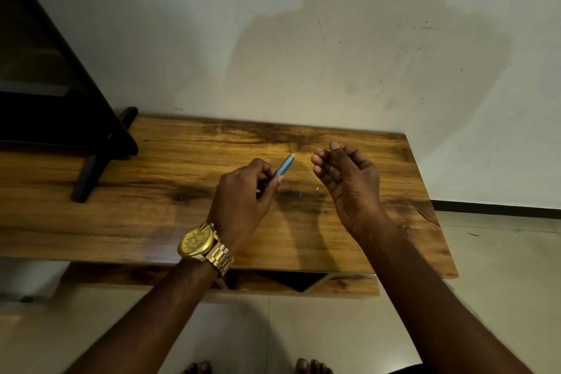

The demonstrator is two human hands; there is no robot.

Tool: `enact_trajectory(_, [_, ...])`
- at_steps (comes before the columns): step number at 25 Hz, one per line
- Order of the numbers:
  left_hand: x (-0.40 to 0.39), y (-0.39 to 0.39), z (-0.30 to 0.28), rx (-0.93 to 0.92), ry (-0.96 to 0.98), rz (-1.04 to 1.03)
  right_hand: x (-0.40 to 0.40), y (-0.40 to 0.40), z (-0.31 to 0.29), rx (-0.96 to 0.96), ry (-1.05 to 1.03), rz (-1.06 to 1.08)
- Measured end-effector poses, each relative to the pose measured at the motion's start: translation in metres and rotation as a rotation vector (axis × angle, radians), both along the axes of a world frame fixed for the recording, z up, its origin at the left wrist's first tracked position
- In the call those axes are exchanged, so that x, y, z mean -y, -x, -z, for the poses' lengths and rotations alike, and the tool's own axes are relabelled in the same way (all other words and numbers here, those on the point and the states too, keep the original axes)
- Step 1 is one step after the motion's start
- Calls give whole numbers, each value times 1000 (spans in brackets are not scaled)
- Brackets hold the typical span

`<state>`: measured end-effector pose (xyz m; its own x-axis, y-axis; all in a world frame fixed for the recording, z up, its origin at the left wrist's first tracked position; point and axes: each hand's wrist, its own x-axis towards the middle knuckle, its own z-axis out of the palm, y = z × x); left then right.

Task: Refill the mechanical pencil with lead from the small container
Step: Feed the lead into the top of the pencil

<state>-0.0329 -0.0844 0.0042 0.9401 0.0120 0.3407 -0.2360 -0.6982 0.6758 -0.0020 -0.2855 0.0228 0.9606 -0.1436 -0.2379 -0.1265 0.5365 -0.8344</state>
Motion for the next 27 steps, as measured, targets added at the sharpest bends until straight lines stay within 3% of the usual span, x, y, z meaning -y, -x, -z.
enact_trajectory(4, [-2, -1, -1, 37, 65, 3, -10, 4, 0, 57, 11, -70])
enact_trajectory(27, [0, 1, -3, 50, -3, 39, -8, 5, 4, 142, 158, -142])
